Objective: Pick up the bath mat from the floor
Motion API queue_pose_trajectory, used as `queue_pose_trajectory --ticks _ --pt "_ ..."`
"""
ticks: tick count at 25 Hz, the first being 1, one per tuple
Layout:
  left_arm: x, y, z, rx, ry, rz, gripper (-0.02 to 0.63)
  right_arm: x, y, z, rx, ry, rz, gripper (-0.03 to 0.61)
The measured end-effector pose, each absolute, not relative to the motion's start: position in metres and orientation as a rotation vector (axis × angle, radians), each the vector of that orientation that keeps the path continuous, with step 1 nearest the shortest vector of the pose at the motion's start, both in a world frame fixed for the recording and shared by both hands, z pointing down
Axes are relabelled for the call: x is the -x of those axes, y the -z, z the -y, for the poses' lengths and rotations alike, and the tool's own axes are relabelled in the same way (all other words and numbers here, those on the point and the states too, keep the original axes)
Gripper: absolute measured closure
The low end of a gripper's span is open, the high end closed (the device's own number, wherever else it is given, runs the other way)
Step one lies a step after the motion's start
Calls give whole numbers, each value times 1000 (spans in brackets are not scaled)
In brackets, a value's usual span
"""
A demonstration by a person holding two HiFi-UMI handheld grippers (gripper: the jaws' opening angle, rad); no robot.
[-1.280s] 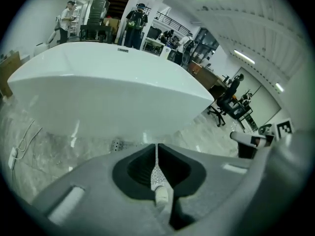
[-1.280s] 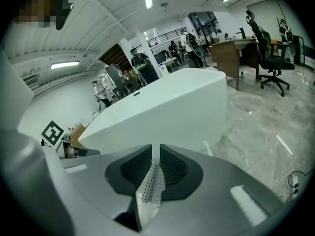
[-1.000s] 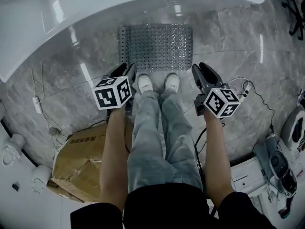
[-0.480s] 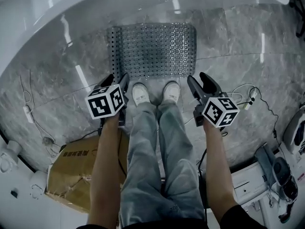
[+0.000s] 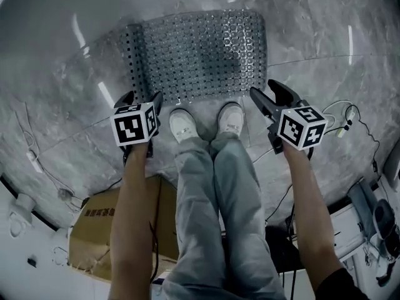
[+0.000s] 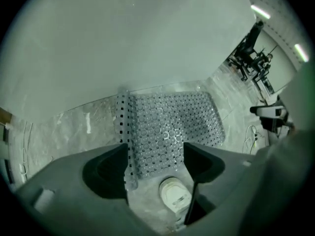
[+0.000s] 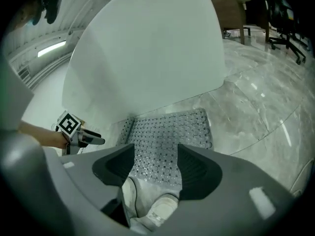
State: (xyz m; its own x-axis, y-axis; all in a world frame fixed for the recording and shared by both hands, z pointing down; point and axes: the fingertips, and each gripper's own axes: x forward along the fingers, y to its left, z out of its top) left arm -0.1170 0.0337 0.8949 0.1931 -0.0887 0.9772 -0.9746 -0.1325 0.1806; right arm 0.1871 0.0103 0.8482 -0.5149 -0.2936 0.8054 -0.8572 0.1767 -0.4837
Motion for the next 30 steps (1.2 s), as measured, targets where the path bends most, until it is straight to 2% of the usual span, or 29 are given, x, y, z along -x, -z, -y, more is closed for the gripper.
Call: queue_pose_trajectory --ticks 8,12,30 --pt "147 -954 -27 -1429 -1175 1060 220 -210 -923 -9 -1110 -1358 1827 265" --pt "161 -985 -20 -1400 -1181 1060 169 -237 -958 -7 -1151 -1417 1746 264" --pt "202 -1083 -22 -1293 -1141 1033 166 -265 -1067 30 -987 -1310 1716 256"
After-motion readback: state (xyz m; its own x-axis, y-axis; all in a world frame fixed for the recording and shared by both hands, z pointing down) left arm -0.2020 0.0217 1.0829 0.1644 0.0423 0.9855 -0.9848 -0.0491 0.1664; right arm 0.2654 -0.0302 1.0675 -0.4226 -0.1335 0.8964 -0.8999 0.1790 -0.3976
